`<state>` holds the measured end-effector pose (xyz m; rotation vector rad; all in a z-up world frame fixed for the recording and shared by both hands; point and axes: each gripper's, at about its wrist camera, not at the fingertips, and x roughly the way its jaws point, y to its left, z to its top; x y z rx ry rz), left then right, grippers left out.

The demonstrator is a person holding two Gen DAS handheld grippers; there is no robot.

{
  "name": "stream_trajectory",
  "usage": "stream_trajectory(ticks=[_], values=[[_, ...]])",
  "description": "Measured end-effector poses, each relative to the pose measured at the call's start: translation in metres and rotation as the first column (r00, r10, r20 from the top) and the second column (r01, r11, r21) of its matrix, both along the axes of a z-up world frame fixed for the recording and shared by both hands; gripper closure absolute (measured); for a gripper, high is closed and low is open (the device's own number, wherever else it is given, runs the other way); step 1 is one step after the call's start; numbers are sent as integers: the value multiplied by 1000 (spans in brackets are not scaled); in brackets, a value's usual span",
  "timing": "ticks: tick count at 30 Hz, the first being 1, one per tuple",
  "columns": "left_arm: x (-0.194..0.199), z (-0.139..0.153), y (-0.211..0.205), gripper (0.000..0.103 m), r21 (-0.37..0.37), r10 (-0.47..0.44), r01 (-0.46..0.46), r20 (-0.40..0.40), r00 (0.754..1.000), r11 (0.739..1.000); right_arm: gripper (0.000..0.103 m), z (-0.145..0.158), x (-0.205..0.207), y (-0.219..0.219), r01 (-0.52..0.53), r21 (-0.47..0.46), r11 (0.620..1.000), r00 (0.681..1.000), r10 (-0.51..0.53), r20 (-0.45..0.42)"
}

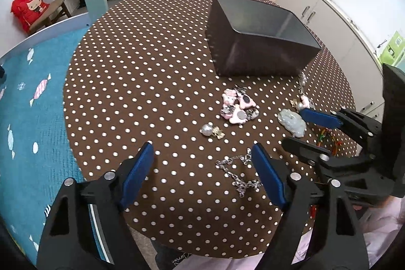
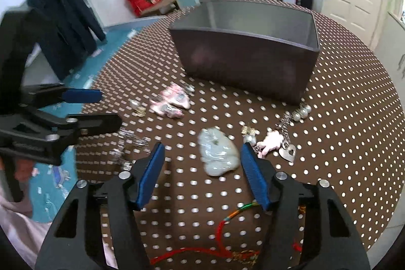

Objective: Organize jewelry
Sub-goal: 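Grasp the jade pendant with the right gripper while the left gripper grasps a silver bead charm, then carry the pendant and charm into the silver tin and open both grippers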

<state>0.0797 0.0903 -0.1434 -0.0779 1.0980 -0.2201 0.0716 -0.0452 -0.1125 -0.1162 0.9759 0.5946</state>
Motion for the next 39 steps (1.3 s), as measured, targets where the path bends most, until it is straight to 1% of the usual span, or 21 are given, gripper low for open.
stream_trajectory(ticks=[2, 3, 4, 5, 8, 11, 13, 14, 16, 17, 18, 19, 20, 21, 23, 26, 31, 39], values=[[1, -2, -2, 23, 6, -7, 7, -2, 1000, 1000, 51, 0, 0, 3, 0, -31, 1000, 1000, 0, 16], [1, -2, -3, 23, 12, -9, 9, -1, 1000, 1000, 59, 0, 1, 4, 6, -48, 999, 1000, -5, 25], [1, -3, -3, 24, 16, -11, 11, -1, 1000, 1000, 73, 0, 2, 5, 15, -68, 998, 999, -12, 36], [2, -3, -4, 26, 17, -13, 13, -2, 1000, 1000, 75, -1, 4, 4, 27, -88, 996, 999, -23, 46], [6, -5, -6, 26, 20, -19, 19, -5, 1000, 1000, 75, -2, 9, -2, 18, -55, 998, 1000, -17, 19], [10, -10, -10, 32, 45, -20, 20, -12, 1000, 999, 75, -2, 9, -2, 29, -69, 997, 999, -27, 24], [15, -13, -13, 44, 56, -23, 24, -19, 1000, 998, 75, 0, 11, -4, 36, -46, 998, 999, -35, 16], [17, -15, -14, 48, 64, -24, 25, -20, 1000, 998, 75, 2, 10, -6, 41, -42, 998, 999, -40, 19], [19, -17, -17, 63, 104, -29, 28, 8, 1000, 994, 75, 5, 10, -10, 47, -35, 998, 999, -47, 24], [19, -17, -17, 64, 109, -33, 31, 16, 999, 994, 75, 7, 10, -11, 53, -32, 998, 998, -53, 26], [20, -18, -17, 68, 104, -40, 38, 22, 999, 994, 75, 8, 10, -12, 55, -31, 998, 998, -54, 26], [21, -18, -17, 75, 102, -48, 45, 29, 998, 994, 75, 9, 10, -13, 57, -30, 998, 998, -56, 25], [22, -19, -17, 80, 103, -58, 54, 38, 998, 993, 75, 8, 10, -14, 61, -32, 998, 998, -61, 23], [22, -19, -18, 87, 105, -68, 64, 40, 997, 992, 75, 8, 11, -15, 64, -33, 997, 998, -63, 21], [23, -20, -18, 92, 114, -74, 68, 40, 996, 991, 75, 7, 12, -15, 65, -32, 997, 998, -64, 20], [24, -20, -15, 92, 93, -71, 67, 35, 997, 993, 75, 5, 10, -15, 69, -31, 997, 998, -69, 17], [21, -19, -12, 92, 83, -68, 64, 37, 997, 994, 75, 5, 8, -15, 63, -25, 998, 998, -62, 16], [16, -4, -13, 92, 88, -69, 63, 73, 995, 994, 75, 19, 11, -18, 74, -9, 997, 996, -74, 40]])
